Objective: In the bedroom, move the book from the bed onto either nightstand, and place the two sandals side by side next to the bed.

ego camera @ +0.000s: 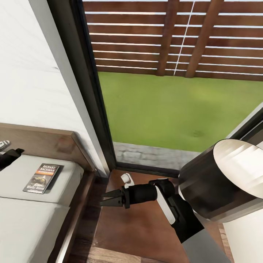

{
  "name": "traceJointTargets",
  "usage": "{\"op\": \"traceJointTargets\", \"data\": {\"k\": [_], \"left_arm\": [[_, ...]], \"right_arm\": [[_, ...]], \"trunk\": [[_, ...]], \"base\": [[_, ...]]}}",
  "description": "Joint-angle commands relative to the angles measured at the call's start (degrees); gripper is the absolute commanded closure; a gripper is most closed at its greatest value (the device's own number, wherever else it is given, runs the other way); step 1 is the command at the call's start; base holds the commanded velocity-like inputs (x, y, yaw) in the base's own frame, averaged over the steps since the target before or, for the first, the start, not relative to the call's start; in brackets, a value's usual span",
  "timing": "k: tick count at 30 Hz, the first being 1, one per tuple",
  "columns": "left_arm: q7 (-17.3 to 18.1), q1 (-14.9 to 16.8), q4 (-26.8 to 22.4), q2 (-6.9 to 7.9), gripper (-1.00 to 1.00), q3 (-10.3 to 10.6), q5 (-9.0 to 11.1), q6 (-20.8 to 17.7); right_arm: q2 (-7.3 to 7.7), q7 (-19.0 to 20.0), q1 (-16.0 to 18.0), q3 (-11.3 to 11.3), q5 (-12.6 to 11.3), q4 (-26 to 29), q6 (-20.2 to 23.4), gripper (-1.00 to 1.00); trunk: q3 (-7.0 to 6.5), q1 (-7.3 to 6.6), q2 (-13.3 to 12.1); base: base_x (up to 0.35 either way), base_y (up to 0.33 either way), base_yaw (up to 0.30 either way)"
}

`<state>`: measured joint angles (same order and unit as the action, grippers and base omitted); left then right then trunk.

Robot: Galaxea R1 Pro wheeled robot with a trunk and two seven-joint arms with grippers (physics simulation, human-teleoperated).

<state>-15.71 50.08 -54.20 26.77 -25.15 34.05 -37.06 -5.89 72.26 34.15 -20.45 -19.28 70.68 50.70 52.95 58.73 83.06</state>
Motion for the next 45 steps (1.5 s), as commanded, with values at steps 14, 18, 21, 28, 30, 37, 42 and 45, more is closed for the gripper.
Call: {"op": "traceJointTargets", "data": {"k": [14,18,21,28,30,37,42,45], "left_arm": [[-0.42,0.02,3.43,-0.58,-1.00,7.34,0.75,12.05],[-0.38,0.02,3.47,-0.84,-1.00,7.61,0.83,12.23],[-0.38,0.02,3.27,-0.95,-1.00,7.65,0.84,12.26],[-0.37,0.02,3.06,-1.24,-1.00,7.66,0.84,12.24],[-0.37,0.02,3.05,-1.25,-1.00,7.66,0.84,12.23],[-0.45,0.02,3.05,-1.21,-1.00,7.66,0.84,12.19],[-0.41,0.02,3.10,-1.19,-1.00,7.66,0.84,12.19],[-0.38,0.02,3.13,-1.19,-1.00,7.66,0.91,12.18]], "right_arm": [[0.00,-0.01,0.04,-0.03,-0.23,-0.01,0.37,-1.00],[0.00,0.00,0.04,-0.03,-0.23,-0.07,0.37,-1.00],[0.00,0.01,0.04,-0.03,-0.23,-0.09,0.37,-1.00],[0.00,0.03,0.04,-0.03,-0.23,-0.06,0.37,-1.00],[0.00,0.01,0.04,-0.03,-0.27,-0.07,0.37,-1.00],[0.00,-0.01,0.04,-0.03,-0.25,-0.09,0.37,-1.00],[0.00,0.02,0.04,-0.03,-0.24,-0.08,0.37,-1.00],[0.00,0.00,0.04,-0.03,-0.24,-0.08,0.37,-1.00]], "trunk": [[0.04,0.00,0.02],[0.04,0.00,0.02],[0.04,0.00,0.02],[0.04,0.00,0.02],[0.04,0.00,0.02],[0.33,0.00,0.02],[0.77,0.00,0.02],[1.04,0.00,0.02]], "base": [[0.000,0.000,0.000],[0.000,0.000,0.000],[0.000,0.000,0.000],[0.000,0.000,0.000],[0.000,0.000,0.000],[0.000,0.000,0.000],[0.000,0.000,0.000],[0.000,0.000,0.000]]}}
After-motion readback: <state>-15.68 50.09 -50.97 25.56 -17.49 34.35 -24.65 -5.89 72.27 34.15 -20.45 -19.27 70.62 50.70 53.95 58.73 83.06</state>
